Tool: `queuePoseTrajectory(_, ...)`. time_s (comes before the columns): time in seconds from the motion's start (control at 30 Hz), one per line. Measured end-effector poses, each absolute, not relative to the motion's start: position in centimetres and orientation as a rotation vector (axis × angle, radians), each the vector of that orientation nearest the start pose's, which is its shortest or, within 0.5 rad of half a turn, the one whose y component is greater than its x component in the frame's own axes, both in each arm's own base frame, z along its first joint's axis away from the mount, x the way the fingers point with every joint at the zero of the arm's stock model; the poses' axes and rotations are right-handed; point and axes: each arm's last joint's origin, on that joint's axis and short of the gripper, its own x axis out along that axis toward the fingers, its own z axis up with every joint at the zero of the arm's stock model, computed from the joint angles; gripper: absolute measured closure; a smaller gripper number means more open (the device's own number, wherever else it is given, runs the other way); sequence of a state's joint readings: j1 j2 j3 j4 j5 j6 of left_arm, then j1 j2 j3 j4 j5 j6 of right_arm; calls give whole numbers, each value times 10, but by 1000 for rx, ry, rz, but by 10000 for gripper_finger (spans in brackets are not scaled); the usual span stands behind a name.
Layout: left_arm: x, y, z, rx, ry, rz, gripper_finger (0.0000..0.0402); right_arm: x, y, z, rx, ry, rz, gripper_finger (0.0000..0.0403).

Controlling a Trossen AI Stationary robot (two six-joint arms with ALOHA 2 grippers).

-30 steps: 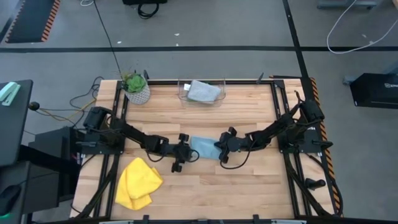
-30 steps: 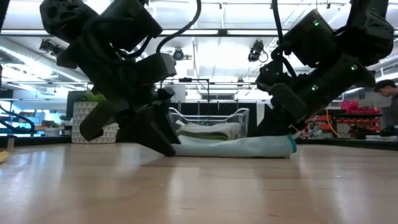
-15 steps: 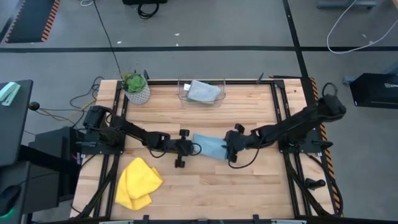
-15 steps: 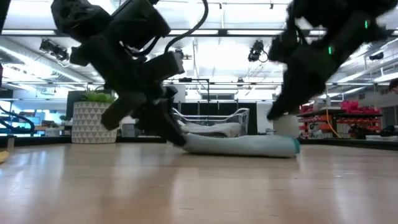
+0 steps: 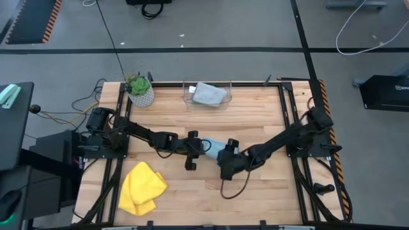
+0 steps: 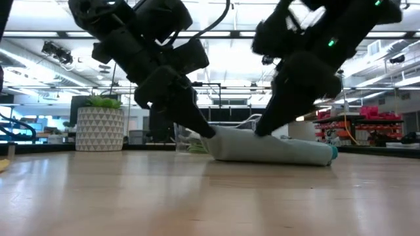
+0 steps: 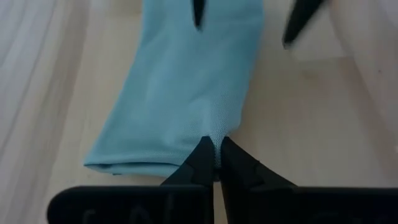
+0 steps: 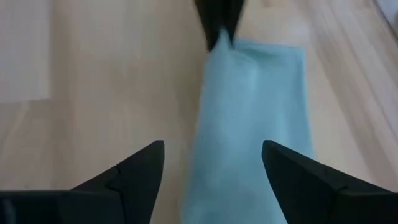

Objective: Fold microfiber towels
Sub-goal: Stack the folded blue microfiber cloth on top of the gray microfiber cloth

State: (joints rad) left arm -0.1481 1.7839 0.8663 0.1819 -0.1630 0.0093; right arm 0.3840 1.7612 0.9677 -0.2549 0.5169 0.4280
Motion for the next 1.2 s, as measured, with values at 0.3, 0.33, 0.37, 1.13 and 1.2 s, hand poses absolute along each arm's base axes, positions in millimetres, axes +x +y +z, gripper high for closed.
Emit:
queuePoseTrajectory(0.3,343,-41,141,82,705,35,385,338,116,122,-162,973,-455,159)
queuePoseTrajectory(0.33,344,-41,142,81,702,36,385,339,115,119,-170,993,-464,169)
queuePoseTrajectory(0.37,344,-41,142,75,700,38,386,339,115,116,-169,1003,-474,181)
queuePoseTrajectory(1.13,270,-5,175,-52,564,154,210,325,15,235,-170,882,-505,389)
queuePoseTrajectory(1.2,253,-2,174,-62,515,161,209,324,-10,250,-164,875,-488,388)
